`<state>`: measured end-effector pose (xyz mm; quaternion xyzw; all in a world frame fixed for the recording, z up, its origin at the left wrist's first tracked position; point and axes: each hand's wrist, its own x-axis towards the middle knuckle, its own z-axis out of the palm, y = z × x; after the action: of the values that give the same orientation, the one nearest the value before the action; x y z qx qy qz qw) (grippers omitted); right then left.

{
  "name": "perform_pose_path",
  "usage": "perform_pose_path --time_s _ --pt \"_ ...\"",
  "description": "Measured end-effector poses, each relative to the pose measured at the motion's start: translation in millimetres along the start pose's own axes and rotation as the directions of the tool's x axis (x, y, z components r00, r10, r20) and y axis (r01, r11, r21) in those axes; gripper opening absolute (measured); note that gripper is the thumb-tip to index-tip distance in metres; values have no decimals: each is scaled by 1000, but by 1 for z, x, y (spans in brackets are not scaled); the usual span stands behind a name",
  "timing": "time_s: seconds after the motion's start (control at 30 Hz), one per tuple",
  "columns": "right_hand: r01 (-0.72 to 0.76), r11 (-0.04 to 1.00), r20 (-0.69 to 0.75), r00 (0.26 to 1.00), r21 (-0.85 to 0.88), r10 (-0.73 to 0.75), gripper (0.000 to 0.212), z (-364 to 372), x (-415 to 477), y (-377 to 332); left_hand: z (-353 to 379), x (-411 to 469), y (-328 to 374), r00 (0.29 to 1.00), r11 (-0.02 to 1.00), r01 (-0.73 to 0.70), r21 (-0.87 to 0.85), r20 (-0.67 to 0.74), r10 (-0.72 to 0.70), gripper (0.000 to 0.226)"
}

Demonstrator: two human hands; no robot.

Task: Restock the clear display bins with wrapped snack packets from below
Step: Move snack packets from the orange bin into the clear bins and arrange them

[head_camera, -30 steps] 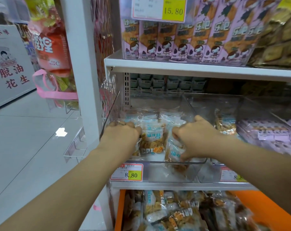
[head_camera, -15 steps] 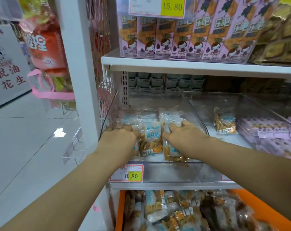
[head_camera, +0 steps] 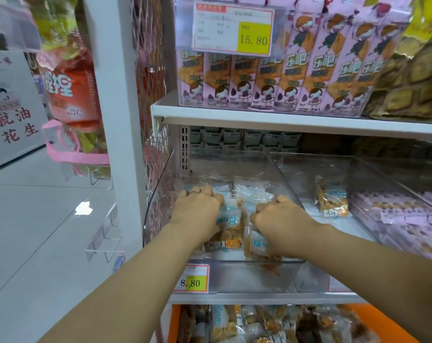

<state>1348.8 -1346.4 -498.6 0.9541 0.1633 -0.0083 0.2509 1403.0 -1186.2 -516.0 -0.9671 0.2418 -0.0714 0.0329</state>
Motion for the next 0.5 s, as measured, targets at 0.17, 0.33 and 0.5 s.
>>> perform_pose_path --time_s 0.17,0.33,0.5 --pt "10 998 22 1000 66 -11 21 -3 -3 5 14 7 6 1000 995 23 98 12 -24 46" --pt "-10 997 105 995 82 1 21 -16 0 13 14 7 5 997 995 77 64 11 -78 39" --pt "-8 997 151 989 73 -3 24 -15 5 8 12 3 7 990 989 139 42 33 -140 41"
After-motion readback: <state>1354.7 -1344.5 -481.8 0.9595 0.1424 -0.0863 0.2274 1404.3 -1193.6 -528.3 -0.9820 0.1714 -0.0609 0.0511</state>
